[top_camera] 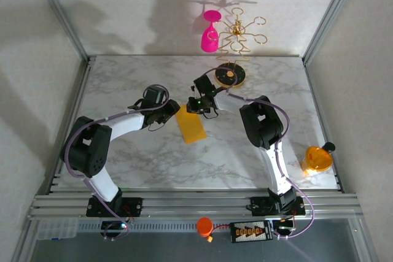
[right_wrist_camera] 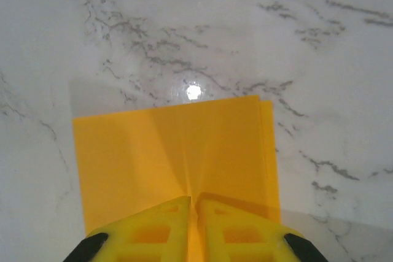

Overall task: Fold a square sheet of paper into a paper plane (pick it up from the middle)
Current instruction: Rotate the square sheet of paper at the center of the table.

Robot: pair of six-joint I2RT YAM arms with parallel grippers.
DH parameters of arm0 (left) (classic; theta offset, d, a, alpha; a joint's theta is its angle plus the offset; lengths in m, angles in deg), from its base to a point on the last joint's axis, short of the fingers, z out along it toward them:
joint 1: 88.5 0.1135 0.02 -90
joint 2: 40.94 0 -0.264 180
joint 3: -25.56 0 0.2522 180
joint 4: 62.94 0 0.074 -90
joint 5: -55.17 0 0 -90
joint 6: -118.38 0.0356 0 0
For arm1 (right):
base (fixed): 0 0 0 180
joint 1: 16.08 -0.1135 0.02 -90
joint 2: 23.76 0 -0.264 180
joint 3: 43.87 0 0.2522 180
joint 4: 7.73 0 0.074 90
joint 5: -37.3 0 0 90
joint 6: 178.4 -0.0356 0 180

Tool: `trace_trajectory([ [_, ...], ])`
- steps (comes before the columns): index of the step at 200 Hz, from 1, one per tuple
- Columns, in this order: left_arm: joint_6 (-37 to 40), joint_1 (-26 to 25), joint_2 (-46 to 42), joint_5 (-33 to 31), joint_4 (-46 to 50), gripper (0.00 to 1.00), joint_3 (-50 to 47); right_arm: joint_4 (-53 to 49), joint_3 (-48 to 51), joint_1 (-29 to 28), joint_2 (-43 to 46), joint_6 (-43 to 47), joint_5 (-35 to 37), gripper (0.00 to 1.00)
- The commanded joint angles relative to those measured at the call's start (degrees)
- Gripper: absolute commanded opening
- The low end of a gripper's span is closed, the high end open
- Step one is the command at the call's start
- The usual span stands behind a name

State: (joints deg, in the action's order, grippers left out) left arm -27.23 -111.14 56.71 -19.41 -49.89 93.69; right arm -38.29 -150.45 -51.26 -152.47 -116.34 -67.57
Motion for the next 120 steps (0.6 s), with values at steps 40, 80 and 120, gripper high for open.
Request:
trace_trajectory([
  [40, -1.7, -3.2, 0.7, 1.0, -1.1, 0.52, -0.2, 3.3, 12.1, -0.4, 3.9, -16.8, 10.8, 0.16],
  [80, 0.7, -5.0, 4.6, 3.6, 0.4, 0.5, 3.3, 10.6, 16.8, -0.2, 10.0, -18.8, 11.6, 0.2],
  [120, 2.4, -5.1, 7.7, 4.4, 0.9, 0.44, 7.5, 11.7, 18.5, 2.6, 18.9, -13.4, 9.2, 0.38],
])
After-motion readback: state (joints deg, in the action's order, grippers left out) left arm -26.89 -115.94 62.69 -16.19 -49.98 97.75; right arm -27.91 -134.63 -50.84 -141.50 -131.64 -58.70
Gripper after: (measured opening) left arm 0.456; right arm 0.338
